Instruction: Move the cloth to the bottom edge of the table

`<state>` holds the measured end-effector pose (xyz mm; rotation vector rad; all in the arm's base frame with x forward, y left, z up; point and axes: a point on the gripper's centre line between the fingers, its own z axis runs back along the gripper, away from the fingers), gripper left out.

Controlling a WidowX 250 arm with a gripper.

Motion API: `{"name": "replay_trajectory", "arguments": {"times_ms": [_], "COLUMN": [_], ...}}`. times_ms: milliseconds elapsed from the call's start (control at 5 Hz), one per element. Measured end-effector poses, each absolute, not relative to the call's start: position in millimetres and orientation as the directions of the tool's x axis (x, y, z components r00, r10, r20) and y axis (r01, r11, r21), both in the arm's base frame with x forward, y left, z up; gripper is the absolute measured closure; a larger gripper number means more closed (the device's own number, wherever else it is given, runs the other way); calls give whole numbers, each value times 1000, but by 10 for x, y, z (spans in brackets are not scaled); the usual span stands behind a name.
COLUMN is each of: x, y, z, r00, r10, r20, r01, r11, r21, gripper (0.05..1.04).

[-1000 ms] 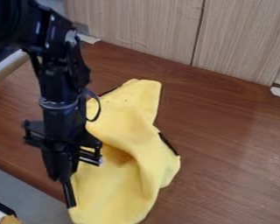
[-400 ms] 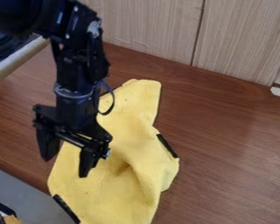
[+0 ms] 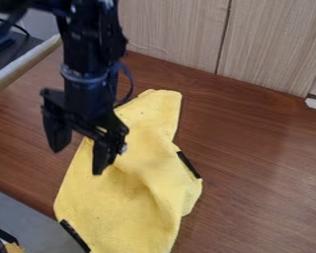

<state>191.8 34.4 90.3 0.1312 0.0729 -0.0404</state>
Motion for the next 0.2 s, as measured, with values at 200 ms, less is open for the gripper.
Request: {"name": "replay_trajectory", "arguments": {"times_ms": [200], "x": [1998], "y": [337], "z": [996], "r00": [994], "r10": [-96], "r20": [-42], "r01": [101], "r11": [987], "r21": [126], "gripper": [83]}}
